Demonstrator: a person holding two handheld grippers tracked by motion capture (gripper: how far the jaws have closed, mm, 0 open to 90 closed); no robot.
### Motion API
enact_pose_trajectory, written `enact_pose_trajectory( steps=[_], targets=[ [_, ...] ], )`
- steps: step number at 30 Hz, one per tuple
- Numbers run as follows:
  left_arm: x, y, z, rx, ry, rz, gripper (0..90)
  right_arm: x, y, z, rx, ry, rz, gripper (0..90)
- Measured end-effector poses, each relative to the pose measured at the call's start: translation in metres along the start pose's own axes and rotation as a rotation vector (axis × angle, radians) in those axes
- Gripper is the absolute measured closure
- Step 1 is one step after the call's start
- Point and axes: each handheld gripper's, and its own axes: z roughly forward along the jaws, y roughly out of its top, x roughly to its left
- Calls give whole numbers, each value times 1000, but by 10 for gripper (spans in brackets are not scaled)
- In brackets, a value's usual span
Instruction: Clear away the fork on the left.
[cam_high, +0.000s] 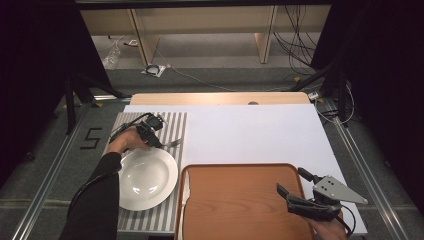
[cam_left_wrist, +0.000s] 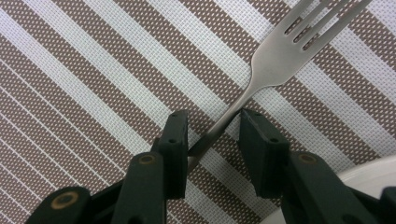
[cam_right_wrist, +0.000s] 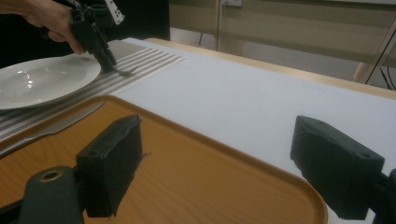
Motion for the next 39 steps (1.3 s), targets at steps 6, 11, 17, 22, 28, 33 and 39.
enact_pose_trajectory(
  steps=[6, 11, 17, 22, 28, 33, 39],
  targets=[
    [-1, 0, 0, -4, -18, 12, 694, 0, 0, 0, 1, 0, -1, 177],
    [-1, 0, 0, -4, -33, 19, 747, 0, 0, -1, 2, 0, -2, 177],
    [-3, 0, 0, -5, -46, 32, 822, 0, 0, 0, 2, -1, -2, 177],
    [-3, 0, 0, -6, -44, 26, 838, 0, 0, 0, 3, -1, -3, 177],
    [-5, 3, 0, -9, -17, 25, 845, 0, 0, 0, 3, -1, -2, 177],
    [-5, 5, -1, -12, 16, 24, 846, 0, 0, 0, 2, -2, -1, 178],
    [-3, 8, -9, -33, 70, 15, 847, 0, 0, 0, -4, 2, 0, 178]
  ],
)
